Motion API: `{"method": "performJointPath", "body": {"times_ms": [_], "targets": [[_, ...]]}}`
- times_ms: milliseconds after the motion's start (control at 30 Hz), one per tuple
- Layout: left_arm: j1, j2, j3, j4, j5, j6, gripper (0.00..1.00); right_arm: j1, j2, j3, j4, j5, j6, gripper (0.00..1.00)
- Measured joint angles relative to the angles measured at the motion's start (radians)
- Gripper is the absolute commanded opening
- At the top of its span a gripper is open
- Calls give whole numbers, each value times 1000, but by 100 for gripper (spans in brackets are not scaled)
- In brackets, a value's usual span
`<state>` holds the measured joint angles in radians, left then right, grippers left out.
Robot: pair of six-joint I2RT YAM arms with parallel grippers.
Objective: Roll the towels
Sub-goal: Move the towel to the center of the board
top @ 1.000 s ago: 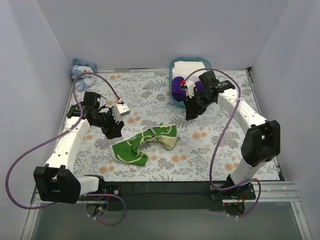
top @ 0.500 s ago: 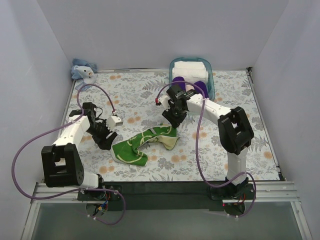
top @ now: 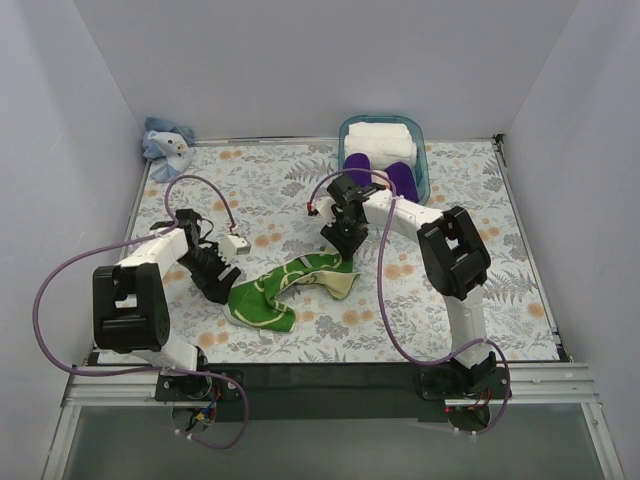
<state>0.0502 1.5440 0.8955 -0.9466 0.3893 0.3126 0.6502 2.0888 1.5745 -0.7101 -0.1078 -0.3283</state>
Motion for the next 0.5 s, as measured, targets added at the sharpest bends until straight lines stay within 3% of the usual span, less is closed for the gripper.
{"method": "performJointPath", "body": {"times_ms": [167,200,267,300,367,500], "targets": [[-37,-1,-32,40,-10,-31,54,0,1,0,3,-15,10,24],[-50,-1,-34,51,-21,-42,47,0,1,0,3,-19,11,21],[-82,-1,-39,79,-42,-56,36,0,1,0,4,-26,11,2],[-99,-3,-41,92,-56,-66,22,0,1,0,4,-30,14,1],[-126,-5,-48,122,-74,-81,9,0,1,0,4,-34,14,1],[-145,-6,-46,137,-100,-117,2,0,-11,-7,4,-38,14,1]]}}
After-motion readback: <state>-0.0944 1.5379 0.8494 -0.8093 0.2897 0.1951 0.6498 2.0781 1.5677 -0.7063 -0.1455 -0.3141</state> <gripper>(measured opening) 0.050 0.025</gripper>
